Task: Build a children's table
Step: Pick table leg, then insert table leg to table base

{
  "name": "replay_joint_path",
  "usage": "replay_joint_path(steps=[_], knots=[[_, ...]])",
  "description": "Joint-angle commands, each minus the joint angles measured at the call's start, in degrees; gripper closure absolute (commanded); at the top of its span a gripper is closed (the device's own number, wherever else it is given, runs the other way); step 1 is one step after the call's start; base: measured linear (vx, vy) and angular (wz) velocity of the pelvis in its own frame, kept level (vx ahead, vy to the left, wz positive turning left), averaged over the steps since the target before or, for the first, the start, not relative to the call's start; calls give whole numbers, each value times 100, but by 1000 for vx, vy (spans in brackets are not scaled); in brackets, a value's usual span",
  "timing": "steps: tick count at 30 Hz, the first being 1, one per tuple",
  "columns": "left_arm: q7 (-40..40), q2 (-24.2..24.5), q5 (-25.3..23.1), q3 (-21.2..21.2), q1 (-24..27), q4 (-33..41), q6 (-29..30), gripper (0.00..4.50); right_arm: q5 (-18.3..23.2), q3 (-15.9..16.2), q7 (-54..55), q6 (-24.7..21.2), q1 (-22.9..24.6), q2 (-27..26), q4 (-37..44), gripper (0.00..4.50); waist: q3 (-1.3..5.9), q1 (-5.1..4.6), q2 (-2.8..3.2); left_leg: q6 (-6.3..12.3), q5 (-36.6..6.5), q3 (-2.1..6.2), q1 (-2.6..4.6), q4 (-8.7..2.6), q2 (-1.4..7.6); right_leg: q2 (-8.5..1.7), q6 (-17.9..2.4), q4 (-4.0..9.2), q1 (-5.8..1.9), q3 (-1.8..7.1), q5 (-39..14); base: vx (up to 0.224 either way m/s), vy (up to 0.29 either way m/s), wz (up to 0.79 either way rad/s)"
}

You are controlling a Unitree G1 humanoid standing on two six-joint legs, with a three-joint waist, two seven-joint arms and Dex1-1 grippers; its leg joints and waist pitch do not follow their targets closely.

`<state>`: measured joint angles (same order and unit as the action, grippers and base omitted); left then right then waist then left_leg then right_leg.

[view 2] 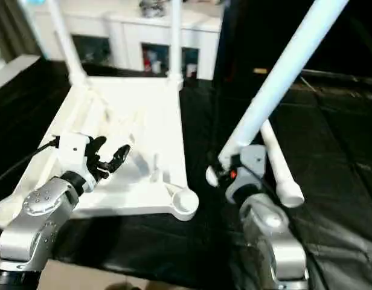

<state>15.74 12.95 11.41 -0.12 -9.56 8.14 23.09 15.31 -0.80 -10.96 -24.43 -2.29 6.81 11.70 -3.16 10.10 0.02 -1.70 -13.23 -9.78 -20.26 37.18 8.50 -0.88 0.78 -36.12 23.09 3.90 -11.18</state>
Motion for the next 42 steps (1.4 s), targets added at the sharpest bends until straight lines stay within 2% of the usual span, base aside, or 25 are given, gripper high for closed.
replay_joint_path(steps=[1,2,3,4,5,6,7,8,9,10,11,12,13,14,15,17,18,20,21,22,23,27,31,38,42], knots=[[-140,100,-198,22,-55,112,-43,90,-7,0,3,71,-52,-9,108,257,254,146,-128,-61,-900,400,-256,197,112,-1041,-583,983,-449,1308,-3765,8,170,-65],[-199,156,-339,-21,-57,94,-147,90,-31,-4,-1,106,-56,7,79,257,254,65,-66,-189,-698,446,-167,-121,48,-484,-614,853,-316,1123,-3297,-2,228,-63],[-233,176,-410,-46,-51,77,-186,90,8,-29,-28,117,-60,-5,51,257,302,0,45,-279,-608,365,28,-381,87,-134,-460,752,-99,879,-2836,-2,228,-63],[-239,178,-420,-50,-49,74,-190,90,22,-36,-36,118,-61,-10,45,257,295,-111,13,169,-609,549,-12,-695,199,10,-511,400,-36,346,-1887,-18,237,-33],[-283,154,-443,-43,-35,63,-198,90,88,-59,-96,150,-67,-25,31,257,472,-417,249,79,-105,717,219,-651,415,-10,-536,-115,176,-197,-278,-17,223,3],[-299,122,-413,-17,-33,63,-191,90,97,-62,-103,145,-69,-20,43,257,447,-471,292,-309,48,817,133,-722,539,-78,-525,-124,84,-282,47,-27,305,8],[-293,70,-353,29,-35,91,-213,90,90,-75,-95,131,-81,-8,71,257,446,-545,309,-780,480,945,210,-776,799,-171,-427,-139,96,-416,75,-16,193,10],[-290,65,-347,33,-35,96,-217,90,88,-77,-93,129,-82,-7,74,257,469,-607,323,-676,1310,1134,265,-805,1047,-234,-229,-304,156,-516,-385,-29,118,7],[-319,33,-305,65,-60,104,-128,90,124,-102,-151,176,-87,4,86,257,505,-595,333,-473,1791,1166,309,-744,1105,-277,-131,-362,211,-545,-548,0,0,0],[-296,31,-289,44,-75,107,-56,90,135,-116,-201,231,-88,26,90,257,514,-591,291,179,2326,1104,231,-684,1104,-342,-17,-409,174,-544,-655,-43,51,5],[-270,47,-313,11,-83,106,-73,90,140,-133,-230,282,-85,42,89,257,526,-565,239,900,2499,973,144,-586,890,-442,-80,-251,97,-474,-372,-68,2,1],[-252,50,-319,-5,-88,104,-86,90,62,-127,-233,358,-87,98,75,257,517,-525,172,1113,2342,850,31,-484,708,-545,-147,-39,7,-375,-94,-68,2,1],[-245,49,-324,-12,-89,102,-97,90,4,-119,-232,412,-88,139,64,257,506,-476,-5,953,1407,526,-182,-319,266,-791,-512,255,-178,-251,439,-96,-46,-5],[-238,85,-374,-46,-99,89,-75,90,-57,-89,-281,429,-101,225,34,257,488,-316,-130,637,526,358,-334,-299,101,-1130,-405,382,-381,-150,536,-121,-78,-3],[-232,122,-423,-84,-106,72,-90,90,-55,-82,-349,412,-109,267,20,257,381,-272,-131,451,-166,354,-259,-389,185,-1106,-376,544,-300,-168,-404,-178,-116,-5],[-45,222,-408,-173,-122,38,-148,90,45,-133,-530,350,-135,358,71,257,308,-293,1,158,-1041,363,-162,-584,308,-893,-533,631,-233,-317,-2372,-117,-72,-3],[28,262,-407,-207,-127,34,-167,90,63,-152,-550,333,-144,376,81,257,282,-324,10,72,-1418,369,-132,-632,347,-845,-525,661,-186,-334,-2830,-52,-25,0],[395,428,-372,-335,-149,44,-146,90,142,-211,-604,267,-180,419,116,257,146,-460,71,-451,-3209,475,79,-695,397,-819,-326,830,-46,-474,-4241,-109,-27,-5],[651,554,-366,-439,-173,50,-146,90,151,-205,-658,296,-195,452,116,257,153,-482,63,-520,-3463,498,125,-700,395,-816,-279,849,-66,-526,-4307,-112,-15,-6],[904,685,-361,-549,-208,45,-134,90,123,-148,-743,266,-203,541,121,257,160,-481,93,-557,-3606,528,130,-725,408,-827,-273,842,-112,-552,-4208,-93,15,-9],[1100,796,-369,-646,-240,36,-126,90,116,-102,-797,249,-204,610,116,257,183,-481,126,-631,-3649,553,39,-893,464,-834,-321,756,-283,-544,-3559,-55,28,-10],[2376,1448,-206,-1167,-474,-33,78,90,129,-176,-806,252,-310,689,5,257,211,-501,100,-580,-2751,468,-40,-925,432,-920,-579,705,-286,-444,-2807,-14,7,-3],[2977,1806,-161,-1416,-591,-71,197,90,-123,-298,-568,531,-431,649,-171,257,219,-525,194,-646,-2814,448,9,-915,438,-907,-736,681,-244,-436,-2659,0,0,0],[3283,1846,-8,-1482,-815,-245,524,90,-75,-228,-805,487,-434,820,-211,257,211,-466,188,-471,-2540,349,110,-841,438,-914,-847,729,-181,-399,-2740,0,0,0],[3246,1722,-28,-1525,-928,-439,560,90,-168,-221,-717,775,-462,721,-273,257,214,-482,188,-480,-2504,359,71,-871,452,-914,-833,702,-226,-421,-2718,0,0,0]])
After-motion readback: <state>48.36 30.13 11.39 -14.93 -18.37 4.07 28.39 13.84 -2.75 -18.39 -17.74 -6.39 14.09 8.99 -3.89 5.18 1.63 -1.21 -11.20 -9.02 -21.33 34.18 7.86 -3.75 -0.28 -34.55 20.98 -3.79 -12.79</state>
